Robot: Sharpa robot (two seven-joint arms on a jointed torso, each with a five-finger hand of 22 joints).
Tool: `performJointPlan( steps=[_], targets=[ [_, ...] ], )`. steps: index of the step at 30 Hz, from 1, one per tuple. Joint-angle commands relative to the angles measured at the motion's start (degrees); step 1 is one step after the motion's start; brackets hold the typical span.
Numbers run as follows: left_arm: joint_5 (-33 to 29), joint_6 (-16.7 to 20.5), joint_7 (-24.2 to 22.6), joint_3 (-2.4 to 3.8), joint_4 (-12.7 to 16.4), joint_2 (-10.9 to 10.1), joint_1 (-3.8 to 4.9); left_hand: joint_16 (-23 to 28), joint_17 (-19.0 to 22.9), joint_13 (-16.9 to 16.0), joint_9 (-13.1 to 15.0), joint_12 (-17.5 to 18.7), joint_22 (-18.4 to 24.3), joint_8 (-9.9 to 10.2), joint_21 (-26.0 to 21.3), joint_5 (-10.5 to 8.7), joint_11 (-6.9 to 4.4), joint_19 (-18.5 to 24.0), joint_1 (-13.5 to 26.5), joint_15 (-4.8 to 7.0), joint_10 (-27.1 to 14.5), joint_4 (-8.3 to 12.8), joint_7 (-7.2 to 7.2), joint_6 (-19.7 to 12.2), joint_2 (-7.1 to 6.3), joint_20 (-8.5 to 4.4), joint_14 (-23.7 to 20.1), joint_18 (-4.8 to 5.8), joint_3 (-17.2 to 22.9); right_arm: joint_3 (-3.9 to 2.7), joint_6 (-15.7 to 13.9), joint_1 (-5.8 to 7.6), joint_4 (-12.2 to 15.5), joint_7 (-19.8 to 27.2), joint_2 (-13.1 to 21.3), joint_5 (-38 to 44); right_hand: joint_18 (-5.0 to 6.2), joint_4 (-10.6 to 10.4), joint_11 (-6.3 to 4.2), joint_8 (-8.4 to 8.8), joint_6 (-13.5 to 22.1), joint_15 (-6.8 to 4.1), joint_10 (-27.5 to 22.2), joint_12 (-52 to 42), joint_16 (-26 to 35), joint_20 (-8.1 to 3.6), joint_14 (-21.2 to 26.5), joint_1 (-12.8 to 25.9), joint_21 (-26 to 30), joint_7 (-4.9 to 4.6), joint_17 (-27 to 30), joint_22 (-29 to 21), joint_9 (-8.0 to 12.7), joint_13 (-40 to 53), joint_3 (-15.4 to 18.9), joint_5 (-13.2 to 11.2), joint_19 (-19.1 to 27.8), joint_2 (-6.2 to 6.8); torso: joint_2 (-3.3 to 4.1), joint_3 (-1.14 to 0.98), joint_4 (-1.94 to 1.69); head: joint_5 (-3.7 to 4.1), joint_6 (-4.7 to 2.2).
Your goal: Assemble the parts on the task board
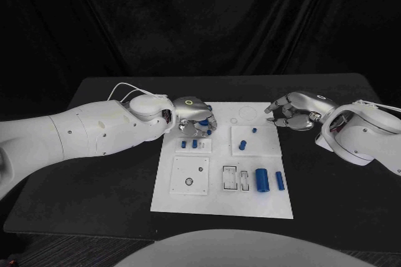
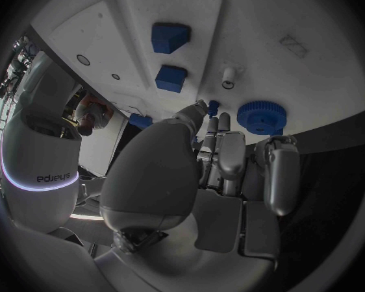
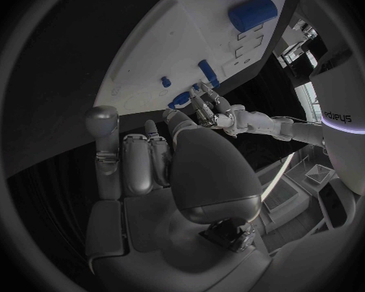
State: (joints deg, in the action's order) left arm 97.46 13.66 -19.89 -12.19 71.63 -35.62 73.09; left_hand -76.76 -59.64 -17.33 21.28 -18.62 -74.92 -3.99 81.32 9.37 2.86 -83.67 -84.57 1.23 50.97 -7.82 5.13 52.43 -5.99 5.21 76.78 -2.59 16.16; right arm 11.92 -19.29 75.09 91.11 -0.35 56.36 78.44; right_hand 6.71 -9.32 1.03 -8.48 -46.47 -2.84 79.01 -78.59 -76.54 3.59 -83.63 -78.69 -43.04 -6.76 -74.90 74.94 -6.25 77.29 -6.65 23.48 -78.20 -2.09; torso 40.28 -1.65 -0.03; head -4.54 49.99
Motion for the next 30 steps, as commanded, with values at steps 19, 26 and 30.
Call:
performJointPlan(
  steps=[19, 26, 30],
  targets=[
    [0.1, 2.5, -3.2, 0.05, -1.5, 1.1, -0.98, -0.1, 0.4, 1.2, -0.9, -0.4, -12.2, -1.8, 0.5, 0.83, -1.00, -0.7, -1.3, 0.79, 7.5, 2.3, -0.45, 5.5, 1.62, -0.68, 0.0, 0.36, 3.1, -0.02, 0.8, -0.27, -0.1, 0.0, -0.2, -0.5, 0.90, 0.2, 0.03, 0.19, -0.4, 0.11, -0.6, 0.7, 0.5, -0.11, -2.1, -0.5, 0.7, -0.18, -1.7, 4.9, 0.1, 0.3, -0.6, 0.4, 0.1, 0.45, 0.01, -0.03, -0.01, -0.07, 0.01],
    [0.1, 4.2, -3.9, 0.05, -1.6, 1.1, -1.16, 0.3, 1.6, 1.3, -0.9, -0.7, -12.1, -2.7, 0.4, 1.04, -1.34, -0.7, -1.6, 0.92, 9.8, 3.3, -0.45, 7.7, 2.13, -0.79, -0.3, 0.36, 3.3, -0.02, 0.9, -0.29, -0.1, 0.0, -0.3, -0.5, 0.91, 0.2, 0.04, 0.19, -0.4, 0.12, -0.7, 0.8, 0.6, -0.11, -2.1, -0.5, 0.8, -0.20, -1.7, 4.8, 0.1, 0.2, -0.7, 0.4, 0.2, 0.44, -0.02, -0.05, -0.04, -0.08, 0.01],
    [0.1, 6.0, -4.1, 0.06, -1.1, 0.5, -1.20, 0.5, 1.9, 1.3, -1.0, -0.8, -12.2, -2.7, 0.5, 1.16, -1.22, -0.8, -2.1, 0.83, 10.9, 4.0, -0.09, 8.3, 2.32, -0.85, -0.2, 0.39, 3.4, -0.02, 0.9, -0.29, 0.0, 0.0, -0.2, -0.5, 0.91, 0.2, 0.04, 0.19, -0.4, 0.12, -0.7, 0.8, 0.6, -0.11, -2.1, -0.5, 0.8, -0.20, -1.7, 4.8, 0.1, 0.2, -0.7, 0.4, 0.2, 0.44, -0.03, -0.06, -0.01, 0.08, 0.01]
  ],
)
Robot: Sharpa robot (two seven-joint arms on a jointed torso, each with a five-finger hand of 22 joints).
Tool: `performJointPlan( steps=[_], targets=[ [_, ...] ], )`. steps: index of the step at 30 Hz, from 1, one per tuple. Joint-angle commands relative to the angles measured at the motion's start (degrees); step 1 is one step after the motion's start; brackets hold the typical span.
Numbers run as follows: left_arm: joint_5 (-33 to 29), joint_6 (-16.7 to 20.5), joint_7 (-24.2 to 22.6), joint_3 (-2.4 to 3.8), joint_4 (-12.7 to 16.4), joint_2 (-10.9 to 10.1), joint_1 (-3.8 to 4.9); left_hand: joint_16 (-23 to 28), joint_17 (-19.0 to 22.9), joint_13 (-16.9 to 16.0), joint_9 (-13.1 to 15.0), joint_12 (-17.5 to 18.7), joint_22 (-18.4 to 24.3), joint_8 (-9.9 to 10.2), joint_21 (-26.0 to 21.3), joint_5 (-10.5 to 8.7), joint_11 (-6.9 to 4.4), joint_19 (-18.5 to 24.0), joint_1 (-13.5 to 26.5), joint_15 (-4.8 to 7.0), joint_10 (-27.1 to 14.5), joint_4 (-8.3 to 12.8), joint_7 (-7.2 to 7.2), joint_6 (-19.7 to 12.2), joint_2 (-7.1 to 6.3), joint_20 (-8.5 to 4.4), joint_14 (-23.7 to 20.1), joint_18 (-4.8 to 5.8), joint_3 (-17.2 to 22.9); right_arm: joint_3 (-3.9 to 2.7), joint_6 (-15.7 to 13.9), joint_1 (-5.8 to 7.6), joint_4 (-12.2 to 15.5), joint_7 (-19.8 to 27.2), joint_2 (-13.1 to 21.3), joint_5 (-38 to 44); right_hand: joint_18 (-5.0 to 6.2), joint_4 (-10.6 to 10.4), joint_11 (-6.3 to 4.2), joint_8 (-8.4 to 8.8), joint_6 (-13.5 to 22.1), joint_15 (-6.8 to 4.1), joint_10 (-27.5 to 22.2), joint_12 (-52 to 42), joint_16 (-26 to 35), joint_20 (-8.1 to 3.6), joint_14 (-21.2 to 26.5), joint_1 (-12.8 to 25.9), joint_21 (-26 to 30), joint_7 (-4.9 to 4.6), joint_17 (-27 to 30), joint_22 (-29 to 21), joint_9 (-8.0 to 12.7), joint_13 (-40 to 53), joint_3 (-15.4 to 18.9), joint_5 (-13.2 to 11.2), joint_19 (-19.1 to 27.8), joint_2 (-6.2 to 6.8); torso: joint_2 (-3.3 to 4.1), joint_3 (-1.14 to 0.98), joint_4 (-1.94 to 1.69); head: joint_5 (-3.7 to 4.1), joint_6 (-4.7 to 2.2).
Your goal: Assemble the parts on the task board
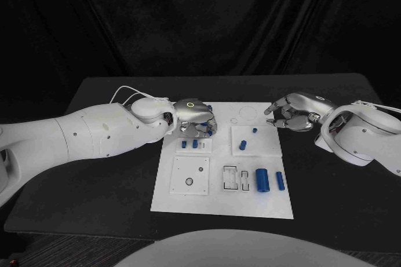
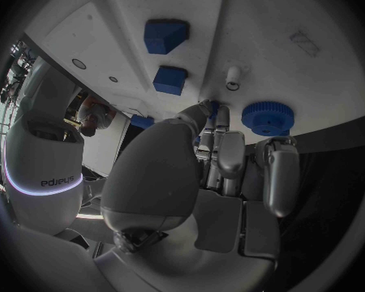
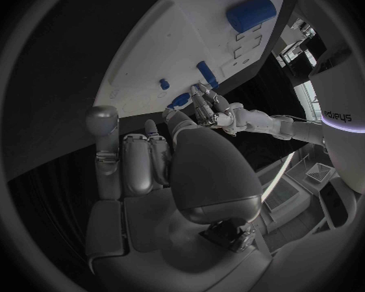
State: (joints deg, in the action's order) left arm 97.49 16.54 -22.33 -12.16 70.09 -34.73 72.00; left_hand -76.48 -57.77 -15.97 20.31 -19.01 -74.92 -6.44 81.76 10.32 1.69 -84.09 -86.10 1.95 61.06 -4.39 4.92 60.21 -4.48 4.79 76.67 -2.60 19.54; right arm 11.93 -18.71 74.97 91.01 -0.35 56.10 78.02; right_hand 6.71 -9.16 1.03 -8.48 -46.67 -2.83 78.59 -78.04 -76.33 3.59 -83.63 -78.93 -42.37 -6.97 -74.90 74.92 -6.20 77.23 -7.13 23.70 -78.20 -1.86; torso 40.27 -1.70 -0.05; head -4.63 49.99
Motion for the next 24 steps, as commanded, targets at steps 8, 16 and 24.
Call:
performJointPlan(
  steps=[8, 16, 24],
  targets=[
    [0.0, 5.8, -0.6, 0.05, 4.4, -4.2, 0.36, 0.1, -0.4, 1.0, -0.6, 1.5, -11.7, 0.4, -1.2, -0.47, 0.25, 0.4, 0.1, 0.27, 0.6, 0.5, 0.27, 0.3, 0.53, -0.48, 0.8, 0.09, -0.1, -0.03, 0.4, -0.16, 0.2, -0.1, 0.4, -0.1, 0.94, 0.1, 0.05, 0.19, -0.3, 0.13, -0.3, 0.3, 0.5, -0.10, -2.0, -0.3, 0.3, 0.00, -1.6, 4.8, 0.1, 0.2, -0.3, 0.2, 0.2, 0.21, -0.03, 0.00, -0.01, 0.54, 0.01],
    [-0.7, 6.3, 0.2, 0.06, 8.9, -8.7, 3.32, 0.3, -0.1, 1.6, -1.0, 2.7, -11.6, 0.9, -1.6, -0.91, 0.18, 0.6, 0.7, 0.33, 0.5, 0.1, 0.12, 0.1, 0.36, -0.51, 0.9, 0.01, -0.2, -0.03, 0.8, -0.16, 0.2, -0.3, 0.5, -0.4, 0.94, 0.1, 0.05, 0.19, -0.3, 0.13, -0.3, 0.3, 0.5, -0.10, -2.0, -0.3, 0.3, -0.01, -1.6, 4.8, 0.1, 0.2, -0.3, 0.2, 0.2, 0.23, -0.02, 0.01, -0.11, 0.55, 0.01],
    [-1.0, 3.6, 1.3, 0.04, 10.4, -11.7, 4.74, 1.3, 1.7, 2.8, -1.6, 4.9, -11.2, 1.5, -3.0, -0.89, 0.24, 1.5, 1.3, 0.26, 0.0, -0.5, 0.06, -0.1, 0.11, -0.47, 0.2, -0.29, -0.1, -0.03, 0.9, -0.33, -0.1, -0.3, 0.5, -0.5, 0.94, 0.1, 0.05, 0.19, -0.3, 0.13, -0.3, 0.3, 0.5, -0.10, -2.0, -0.3, 0.3, -0.01, -1.6, 4.8, 0.1, 0.2, -0.3, 0.2, 0.2, 0.23, -0.09, -0.09, -0.07, 0.43, 0.01]
  ],
)
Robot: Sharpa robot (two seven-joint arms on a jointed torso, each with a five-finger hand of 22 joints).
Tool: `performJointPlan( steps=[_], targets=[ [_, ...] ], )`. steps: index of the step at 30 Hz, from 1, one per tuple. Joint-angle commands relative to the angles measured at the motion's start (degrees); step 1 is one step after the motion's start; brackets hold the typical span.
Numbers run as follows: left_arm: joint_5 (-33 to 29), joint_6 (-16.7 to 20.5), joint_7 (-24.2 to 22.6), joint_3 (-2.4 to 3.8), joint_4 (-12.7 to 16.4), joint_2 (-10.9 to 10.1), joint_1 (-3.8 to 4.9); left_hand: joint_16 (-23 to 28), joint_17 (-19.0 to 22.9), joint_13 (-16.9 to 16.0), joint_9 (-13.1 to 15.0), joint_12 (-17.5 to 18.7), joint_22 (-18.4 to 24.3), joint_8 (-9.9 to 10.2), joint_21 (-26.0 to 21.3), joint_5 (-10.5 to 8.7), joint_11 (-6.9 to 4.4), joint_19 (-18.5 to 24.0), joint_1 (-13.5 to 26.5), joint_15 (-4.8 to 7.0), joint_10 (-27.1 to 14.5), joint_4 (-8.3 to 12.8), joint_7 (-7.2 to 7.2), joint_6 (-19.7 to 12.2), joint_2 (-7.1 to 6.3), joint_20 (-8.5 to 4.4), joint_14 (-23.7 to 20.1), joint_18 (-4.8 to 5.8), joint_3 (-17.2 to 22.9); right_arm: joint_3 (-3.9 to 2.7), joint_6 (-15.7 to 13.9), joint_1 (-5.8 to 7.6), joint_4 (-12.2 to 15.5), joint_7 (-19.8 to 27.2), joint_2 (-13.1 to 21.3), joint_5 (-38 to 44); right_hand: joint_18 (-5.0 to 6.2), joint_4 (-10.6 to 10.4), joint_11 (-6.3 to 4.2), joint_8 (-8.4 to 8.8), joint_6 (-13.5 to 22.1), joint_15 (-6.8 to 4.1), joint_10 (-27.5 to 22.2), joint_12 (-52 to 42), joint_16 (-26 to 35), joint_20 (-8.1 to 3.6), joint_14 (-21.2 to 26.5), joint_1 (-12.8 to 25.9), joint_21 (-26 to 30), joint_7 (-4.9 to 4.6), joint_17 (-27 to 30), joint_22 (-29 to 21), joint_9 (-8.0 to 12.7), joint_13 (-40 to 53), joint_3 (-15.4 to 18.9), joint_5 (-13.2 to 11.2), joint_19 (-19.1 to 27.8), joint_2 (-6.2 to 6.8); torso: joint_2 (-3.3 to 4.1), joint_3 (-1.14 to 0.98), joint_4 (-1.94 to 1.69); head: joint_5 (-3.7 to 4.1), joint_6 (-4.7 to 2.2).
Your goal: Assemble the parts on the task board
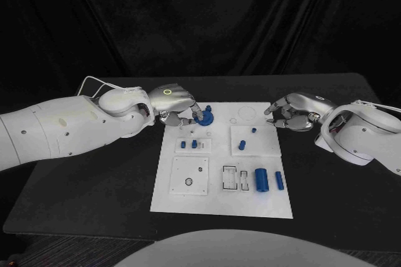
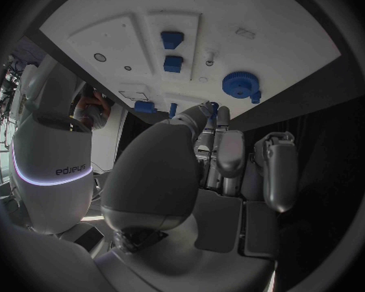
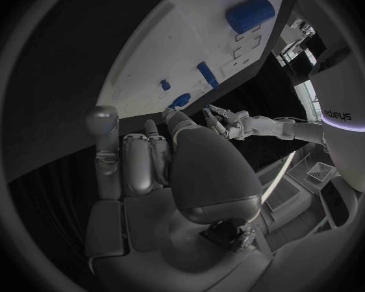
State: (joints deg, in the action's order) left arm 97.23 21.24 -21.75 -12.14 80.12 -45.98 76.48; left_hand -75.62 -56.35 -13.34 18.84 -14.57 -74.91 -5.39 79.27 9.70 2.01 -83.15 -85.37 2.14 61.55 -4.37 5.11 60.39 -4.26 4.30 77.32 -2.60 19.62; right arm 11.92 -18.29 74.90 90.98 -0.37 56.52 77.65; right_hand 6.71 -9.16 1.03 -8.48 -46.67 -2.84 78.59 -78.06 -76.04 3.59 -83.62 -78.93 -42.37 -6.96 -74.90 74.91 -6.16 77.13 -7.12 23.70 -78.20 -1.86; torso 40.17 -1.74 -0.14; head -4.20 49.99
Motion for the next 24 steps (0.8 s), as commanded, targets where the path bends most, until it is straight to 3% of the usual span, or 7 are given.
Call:
performJointPlan(
  steps=[1, 11, 17, 24],
  targets=[
    [-0.7, -1.5, 0.9, 0.01, 0.5, -0.7, 0.30, 0.5, 0.2, 0.2, -0.1, 0.5, -11.2, 0.4, -0.5, -0.29, -0.07, 0.5, 0.6, 0.06, -0.5, -0.5, -0.13, -0.3, -0.11, 0.02, -0.5, -0.29, -0.1, -0.02, 0.5, -0.33, 0.0, -0.2, 0.1, -0.2, 0.94, 0.1, 0.06, 0.19, -0.3, 0.13, -0.3, 0.4, 0.2, -0.10, -2.0, -0.3, 0.3, -0.01, -1.6, 4.8, 0.1, 0.3, -0.3, 0.2, 0.2, 0.23, 0.04, 0.00, -0.01, -0.01, 0.01],
    [-0.8, -4.4, 1.7, -0.01, 0.2, -1.3, 0.22, 0.9, 1.0, 0.4, -0.2, 0.9, -11.1, 0.5, -1.0, -0.49, -0.10, 0.8, 0.8, 0.03, -0.4, -0.7, -0.17, -0.3, -0.13, 0.05, -0.9, -0.39, -0.1, -0.02, 0.4, -0.70, -0.2, -0.1, 0.0, -0.2, 0.95, 0.1, 0.07, 0.23, -0.3, 0.15, -0.4, 0.5, 0.3, -0.09, -2.0, -0.3, 0.4, -0.02, -1.5, 4.8, 0.1, 0.2, -0.4, 0.1, 0.3, 0.27, 0.00, -0.05, 0.05, -0.31, 0.01],
    [-0.8, -5.1, 1.7, -0.02, -1.0, -0.6, -0.46, 1.2, 1.5, 0.6, -0.3, 1.1, -10.8, 0.6, -1.6, -0.60, -0.08, 1.2, 0.9, -0.02, -0.3, -0.8, -0.15, -0.2, -0.10, 0.07, -1.2, -0.54, -0.1, -0.02, 0.5, -0.79, -0.2, -0.1, 0.0, -0.2, 0.95, 0.1, 0.07, 0.23, -0.3, 0.15, -0.4, 0.5, 0.3, -0.09, -2.0, -0.3, 0.4, -0.02, -1.5, 4.8, 0.1, 0.2, -0.4, 0.1, 0.3, 0.27, 0.14, 0.12, -0.12, -0.10, 0.01],
    [-0.8, -5.7, 1.6, -0.02, -2.0, 0.1, -1.26, 1.3, 1.8, 0.8, -0.4, 1.5, -10.8, 0.7, -1.8, -0.65, -0.01, 1.3, 1.0, -0.07, -0.3, -0.9, -0.09, -0.3, -0.09, 0.10, -1.4, -0.57, -0.1, -0.02, 0.6, -0.83, -0.2, -0.1, 0.0, -0.2, 0.95, 0.1, 0.07, 0.23, -0.3, 0.15, -0.4, 0.5, 0.3, -0.09, -2.0, -0.3, 0.4, -0.02, -1.5, 4.8, 0.1, 0.2, -0.4, 0.1, 0.3, 0.27, 0.09, 0.15, 0.08, -0.26, 0.01]
  ],
)
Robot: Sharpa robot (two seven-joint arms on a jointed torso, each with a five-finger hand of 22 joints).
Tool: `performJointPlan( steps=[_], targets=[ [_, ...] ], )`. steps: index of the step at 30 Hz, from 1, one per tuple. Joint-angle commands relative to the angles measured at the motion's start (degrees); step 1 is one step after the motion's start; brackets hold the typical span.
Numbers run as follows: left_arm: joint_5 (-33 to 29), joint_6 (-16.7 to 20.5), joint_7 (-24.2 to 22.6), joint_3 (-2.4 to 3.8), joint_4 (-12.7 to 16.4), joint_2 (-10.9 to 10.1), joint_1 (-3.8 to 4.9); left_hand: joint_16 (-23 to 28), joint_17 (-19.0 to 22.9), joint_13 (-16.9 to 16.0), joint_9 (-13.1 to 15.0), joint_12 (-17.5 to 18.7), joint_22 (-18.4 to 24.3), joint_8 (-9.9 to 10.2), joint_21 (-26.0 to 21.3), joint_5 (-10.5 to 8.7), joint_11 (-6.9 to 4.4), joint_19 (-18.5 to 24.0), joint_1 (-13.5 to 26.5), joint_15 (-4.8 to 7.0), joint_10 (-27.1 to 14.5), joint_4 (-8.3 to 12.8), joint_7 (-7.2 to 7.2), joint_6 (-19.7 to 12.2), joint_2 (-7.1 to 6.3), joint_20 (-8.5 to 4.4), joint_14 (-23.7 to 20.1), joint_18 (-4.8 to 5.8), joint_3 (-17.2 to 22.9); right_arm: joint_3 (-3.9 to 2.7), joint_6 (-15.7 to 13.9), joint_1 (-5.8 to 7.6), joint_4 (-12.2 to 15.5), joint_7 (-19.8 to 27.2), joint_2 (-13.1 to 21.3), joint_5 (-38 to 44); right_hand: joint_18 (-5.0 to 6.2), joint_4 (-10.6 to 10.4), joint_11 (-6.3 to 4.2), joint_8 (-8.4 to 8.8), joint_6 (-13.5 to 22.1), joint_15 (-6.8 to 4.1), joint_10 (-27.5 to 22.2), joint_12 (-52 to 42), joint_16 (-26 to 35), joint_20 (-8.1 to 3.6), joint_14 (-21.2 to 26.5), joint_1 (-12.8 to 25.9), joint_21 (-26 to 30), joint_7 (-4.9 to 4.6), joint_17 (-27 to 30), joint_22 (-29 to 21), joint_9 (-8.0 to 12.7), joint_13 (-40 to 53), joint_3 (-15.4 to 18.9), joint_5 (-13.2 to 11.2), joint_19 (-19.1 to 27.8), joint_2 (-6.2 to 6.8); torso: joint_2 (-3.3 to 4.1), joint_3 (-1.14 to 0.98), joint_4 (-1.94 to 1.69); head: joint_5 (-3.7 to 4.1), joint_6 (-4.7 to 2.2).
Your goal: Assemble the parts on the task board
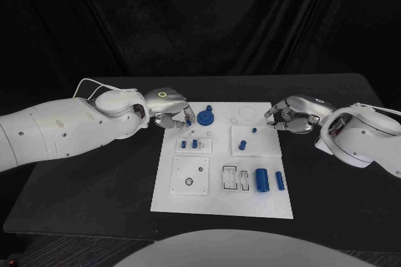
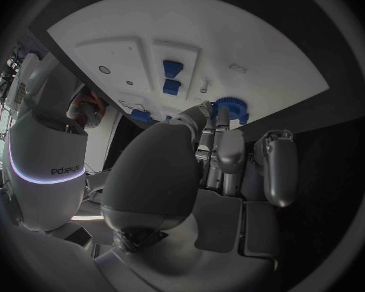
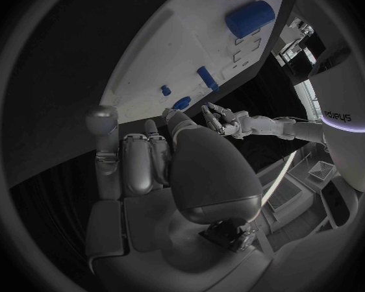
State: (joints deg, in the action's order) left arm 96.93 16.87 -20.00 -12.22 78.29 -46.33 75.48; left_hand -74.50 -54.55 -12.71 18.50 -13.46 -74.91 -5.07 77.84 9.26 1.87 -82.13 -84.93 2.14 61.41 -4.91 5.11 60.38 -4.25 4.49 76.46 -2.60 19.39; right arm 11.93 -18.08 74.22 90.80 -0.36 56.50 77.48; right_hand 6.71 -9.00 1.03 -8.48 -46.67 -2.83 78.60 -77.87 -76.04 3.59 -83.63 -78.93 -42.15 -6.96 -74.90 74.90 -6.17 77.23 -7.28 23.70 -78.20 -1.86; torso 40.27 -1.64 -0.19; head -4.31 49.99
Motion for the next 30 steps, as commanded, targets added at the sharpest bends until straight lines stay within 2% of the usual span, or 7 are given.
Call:
performJointPlan(
  steps=[1, 6, 9, 16, 30],
  targets=[
    [-0.5, -1.4, -0.2, 0.06, -0.2, 0.5, -0.32, 0.2, 0.0, 0.1, 0.0, 0.4, -10.8, 0.3, -0.4, -0.21, 0.12, 0.3, 0.6, -0.07, -0.2, -0.4, -0.09, -0.3, -0.09, -0.09, -0.5, -0.57, 0.1, -0.03, 0.4, -0.15, 0.0, -0.1, 0.0, 0.0, 0.95, -0.1, 0.07, 0.23, -0.3, 0.15, -0.4, 0.3, 0.3, -0.09, -2.0, -0.3, 0.2, -0.02, -1.5, 4.8, 0.1, 0.1, -0.3, 0.1, 0.3, 0.27, 0.00, 0.06, 0.13, -0.16, 0.01],
    [-0.5, -1.5, -0.4, 0.06, -0.7, 1.2, -0.73, 0.3, 0.1, 0.1, 0.0, 0.4, -10.8, 0.4, -0.5, -0.21, 0.12, 0.4, 0.6, -0.08, -0.2, -0.4, -0.09, -0.3, -0.08, -0.08, -0.6, -0.59, 0.1, -0.03, 0.4, -0.17, 0.0, -0.1, -0.2, 0.0, 0.98, 0.0, 0.07, 0.26, -0.3, 0.15, -0.5, 0.4, 0.4, -0.08, -1.9, -0.3, 0.4, -0.02, -1.4, 4.8, 0.1, 0.0, -0.4, 0.1, 0.3, 0.28, 0.05, 0.11, 0.12, -0.31, 0.01],
    [-0.5, -1.6, -0.5, 0.06, -0.8, 1.4, -0.94, 0.1, -0.3, 0.2, -0.1, 0.4, -10.9, 0.4, -0.2, -0.20, 0.15, 0.2, 0.6, -0.10, -0.1, -0.4, -0.06, -0.3, 0.00, -0.07, -0.4, -0.53, 0.2, -0.03, 0.4, -0.17, 0.0, 0.0, -0.2, 0.0, 0.98, 0.0, 0.07, 0.28, -0.3, 0.16, -0.5, 0.4, 0.5, -0.08, -1.9, -0.4, 0.5, -0.03, -1.4, 4.8, 0.1, 0.0, -0.4, 0.1, 0.3, 0.27, 0.08, 0.08, 0.22, -0.36, 0.01],
    [-0.5, -1.7, -0.8, 0.06, -1.1, 1.7, -1.45, 0.0, -0.4, 0.2, -0.1, 0.4, -10.9, 0.3, -0.2, -0.19, 0.17, 0.2, 0.7, -0.12, 0.2, -0.5, -0.02, -0.2, 0.04, -0.06, -0.4, -0.50, 0.2, -0.03, 0.5, -0.18, 0.0, -0.1, -0.2, 0.0, 0.98, 0.0, 0.07, 0.30, -0.3, 0.16, -0.6, 0.5, 0.5, -0.08, -1.9, -0.4, 0.5, -0.03, -1.3, 4.8, 0.1, -0.1, -0.5, 0.1, 0.3, 0.26, 0.04, -0.01, 0.13, -0.30, 0.01],
    [-0.5, -2.6, -0.9, 0.06, -1.8, 2.5, -1.99, 0.2, 0.0, 0.2, -0.1, 0.5, -10.8, 0.3, -0.4, -0.17, 0.16, 0.3, 0.6, -0.14, 0.3, -0.4, -0.02, -0.1, 0.06, -0.05, -0.6, -0.55, 0.2, -0.03, 0.7, -0.18, -0.1, 0.0, -0.2, 0.0, 1.00, 0.1, 0.08, 0.32, -0.3, 0.17, -0.6, 0.6, 0.5, -0.07, -1.9, -0.5, 0.6, -0.05, -1.3, 4.7, 0.2, -0.2, -0.7, 0.1, 0.4, 0.26, 0.01, -0.01, 0.12, -0.41, 0.01]
  ],
)
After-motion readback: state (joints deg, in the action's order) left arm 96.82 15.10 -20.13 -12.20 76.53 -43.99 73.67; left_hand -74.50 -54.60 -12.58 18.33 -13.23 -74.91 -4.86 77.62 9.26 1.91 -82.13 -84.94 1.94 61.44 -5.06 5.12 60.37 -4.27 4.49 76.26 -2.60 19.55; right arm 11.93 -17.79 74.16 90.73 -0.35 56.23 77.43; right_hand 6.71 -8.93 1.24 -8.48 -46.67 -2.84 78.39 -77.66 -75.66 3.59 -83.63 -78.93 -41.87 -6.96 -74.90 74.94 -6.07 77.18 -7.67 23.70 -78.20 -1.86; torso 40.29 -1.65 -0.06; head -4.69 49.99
